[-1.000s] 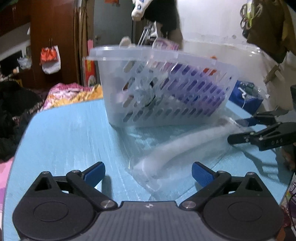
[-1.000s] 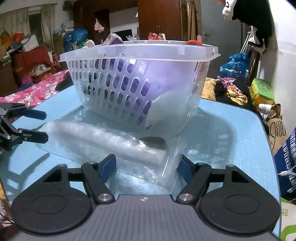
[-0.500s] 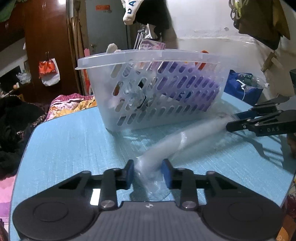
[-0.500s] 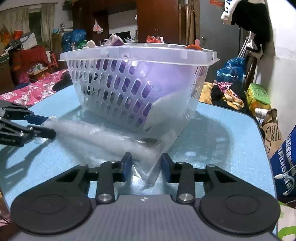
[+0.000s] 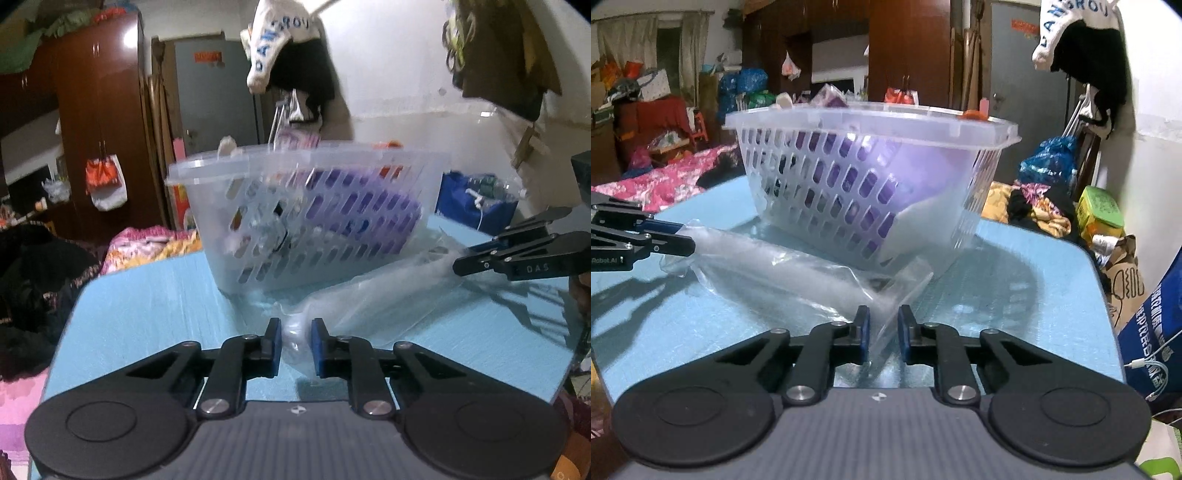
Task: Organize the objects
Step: 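Grasp the clear plastic bag with both tools at its ends, then lift the plastic bag over the basket and lower it in, opening both tools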
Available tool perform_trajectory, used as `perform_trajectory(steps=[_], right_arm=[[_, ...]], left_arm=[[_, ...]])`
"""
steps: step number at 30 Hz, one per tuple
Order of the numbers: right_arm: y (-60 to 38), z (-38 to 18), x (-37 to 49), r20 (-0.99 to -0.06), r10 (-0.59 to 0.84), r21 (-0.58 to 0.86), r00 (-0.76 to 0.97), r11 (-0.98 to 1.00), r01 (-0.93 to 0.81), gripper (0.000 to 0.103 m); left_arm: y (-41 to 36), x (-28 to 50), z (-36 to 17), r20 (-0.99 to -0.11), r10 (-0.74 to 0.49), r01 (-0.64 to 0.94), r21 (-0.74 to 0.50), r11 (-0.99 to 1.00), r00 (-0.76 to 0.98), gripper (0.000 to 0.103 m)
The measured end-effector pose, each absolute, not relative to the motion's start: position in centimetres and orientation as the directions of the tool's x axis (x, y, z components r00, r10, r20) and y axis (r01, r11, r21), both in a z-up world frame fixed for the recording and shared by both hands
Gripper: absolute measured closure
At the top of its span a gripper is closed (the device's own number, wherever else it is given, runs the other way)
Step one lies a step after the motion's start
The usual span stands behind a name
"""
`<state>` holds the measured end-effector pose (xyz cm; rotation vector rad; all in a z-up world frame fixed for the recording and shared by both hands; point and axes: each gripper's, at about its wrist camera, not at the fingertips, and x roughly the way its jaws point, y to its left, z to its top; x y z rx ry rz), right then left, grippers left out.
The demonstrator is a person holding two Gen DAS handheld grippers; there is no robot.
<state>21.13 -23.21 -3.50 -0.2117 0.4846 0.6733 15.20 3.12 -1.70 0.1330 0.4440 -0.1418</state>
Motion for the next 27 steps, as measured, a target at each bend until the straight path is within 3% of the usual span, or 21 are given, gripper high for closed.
perform_trajectory(steps=[14,21,27], right_arm=[[-24.3,2.4,16.9,-0.302,0.584,-0.086,0.753,0.770,-0.632,0.091],[-23.6,7.6,18.6,-0.217,0.565,-0.115,0.796,0.795,-0.596,0.091],[-22.8,10.4,22.7,-0.212,0.559,-0.076,0.802,0.809,-0.584,0.091]], left_arm=[[2.6,10.1,4.7,-0.211,-0.122,0.156,0.154,0.976,0.970,0.083],[1.5,12.0,10.4,-0.113,-0.097,0.119,0.210,0.970,0.989,0.083],[1.9,17.3,13.4,-0.101,-0.068,0.088,0.211,0.973,0.993,0.083]])
